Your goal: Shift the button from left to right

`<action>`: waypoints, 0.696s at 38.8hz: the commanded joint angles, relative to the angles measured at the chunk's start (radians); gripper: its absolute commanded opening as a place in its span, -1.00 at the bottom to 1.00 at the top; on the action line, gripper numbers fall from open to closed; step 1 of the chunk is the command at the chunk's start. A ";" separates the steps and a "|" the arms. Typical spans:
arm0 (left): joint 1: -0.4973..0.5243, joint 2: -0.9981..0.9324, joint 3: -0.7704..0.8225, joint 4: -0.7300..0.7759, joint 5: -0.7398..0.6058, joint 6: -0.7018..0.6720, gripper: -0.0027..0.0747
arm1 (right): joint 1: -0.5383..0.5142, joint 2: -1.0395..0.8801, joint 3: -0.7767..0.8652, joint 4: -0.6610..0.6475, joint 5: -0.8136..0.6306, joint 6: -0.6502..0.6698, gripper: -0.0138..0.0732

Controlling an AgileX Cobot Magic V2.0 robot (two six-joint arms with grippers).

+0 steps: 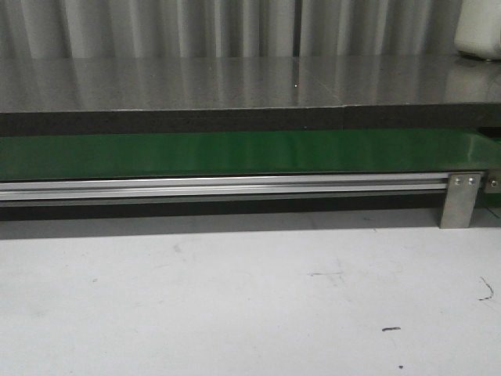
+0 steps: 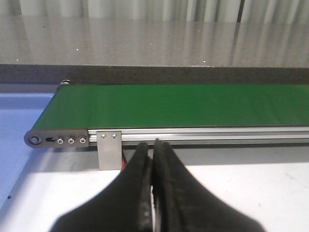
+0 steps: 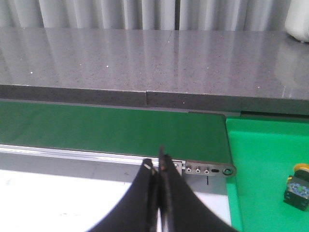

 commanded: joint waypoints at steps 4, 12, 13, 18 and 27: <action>-0.004 -0.018 0.028 0.000 -0.073 -0.010 -0.99 | 0.002 0.011 -0.025 -0.002 -0.079 -0.006 -0.84; -0.004 -0.018 0.028 0.000 -0.073 -0.010 -0.99 | 0.002 0.011 -0.025 -0.002 -0.079 -0.006 -0.84; -0.004 -0.018 0.028 0.000 -0.073 -0.010 -0.99 | 0.002 0.011 -0.025 -0.002 -0.079 -0.006 -0.84; -0.004 -0.018 0.028 0.000 -0.073 -0.010 -0.99 | 0.002 0.011 -0.025 -0.002 -0.079 -0.006 -0.84; -0.004 -0.018 0.028 0.000 -0.073 -0.010 -0.99 | 0.002 0.011 -0.015 -0.022 -0.085 -0.007 -0.84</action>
